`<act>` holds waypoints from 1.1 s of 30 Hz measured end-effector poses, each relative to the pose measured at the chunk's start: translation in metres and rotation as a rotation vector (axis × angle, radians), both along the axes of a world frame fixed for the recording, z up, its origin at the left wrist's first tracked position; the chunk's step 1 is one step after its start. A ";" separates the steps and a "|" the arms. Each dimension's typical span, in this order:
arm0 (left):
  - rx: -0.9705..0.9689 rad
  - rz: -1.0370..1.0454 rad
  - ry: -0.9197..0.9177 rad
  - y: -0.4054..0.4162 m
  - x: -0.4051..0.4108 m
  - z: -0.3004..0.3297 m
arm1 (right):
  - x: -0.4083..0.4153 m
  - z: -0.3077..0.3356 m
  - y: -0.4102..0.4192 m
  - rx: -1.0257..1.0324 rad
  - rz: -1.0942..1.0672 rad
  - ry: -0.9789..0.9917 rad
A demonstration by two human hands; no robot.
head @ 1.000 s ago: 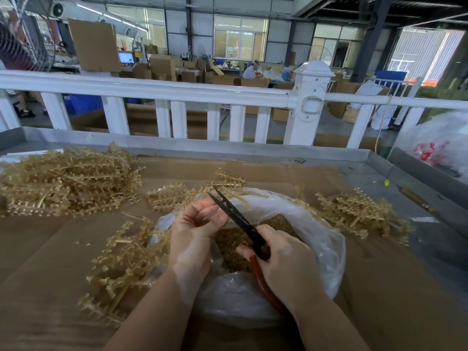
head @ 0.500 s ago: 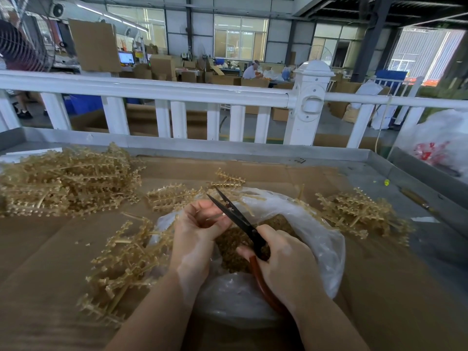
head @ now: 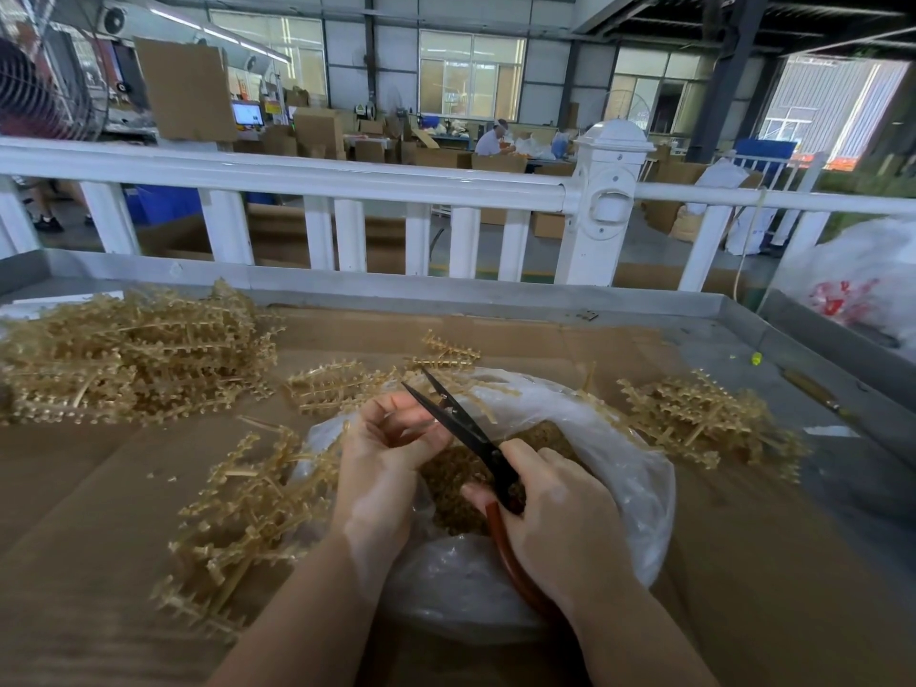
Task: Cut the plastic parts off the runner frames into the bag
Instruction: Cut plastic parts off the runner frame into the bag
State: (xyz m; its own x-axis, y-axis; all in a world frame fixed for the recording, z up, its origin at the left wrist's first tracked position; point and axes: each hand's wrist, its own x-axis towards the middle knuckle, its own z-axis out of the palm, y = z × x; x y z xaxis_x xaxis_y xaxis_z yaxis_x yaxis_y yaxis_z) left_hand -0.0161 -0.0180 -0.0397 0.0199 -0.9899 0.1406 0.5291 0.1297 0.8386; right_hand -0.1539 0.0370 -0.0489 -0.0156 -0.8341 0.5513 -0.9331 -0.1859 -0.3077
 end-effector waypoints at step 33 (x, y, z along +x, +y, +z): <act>0.118 -0.131 0.089 -0.001 -0.004 -0.002 | -0.003 -0.002 -0.003 -0.004 0.003 -0.021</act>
State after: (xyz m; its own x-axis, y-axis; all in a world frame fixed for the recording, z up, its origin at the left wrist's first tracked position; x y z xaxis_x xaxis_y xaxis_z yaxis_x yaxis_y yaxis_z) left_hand -0.0197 -0.0194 -0.0417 -0.1032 -0.9943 0.0271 0.6074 -0.0415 0.7933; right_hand -0.1565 0.0339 -0.0505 -0.0251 -0.8319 0.5544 -0.9260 -0.1897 -0.3265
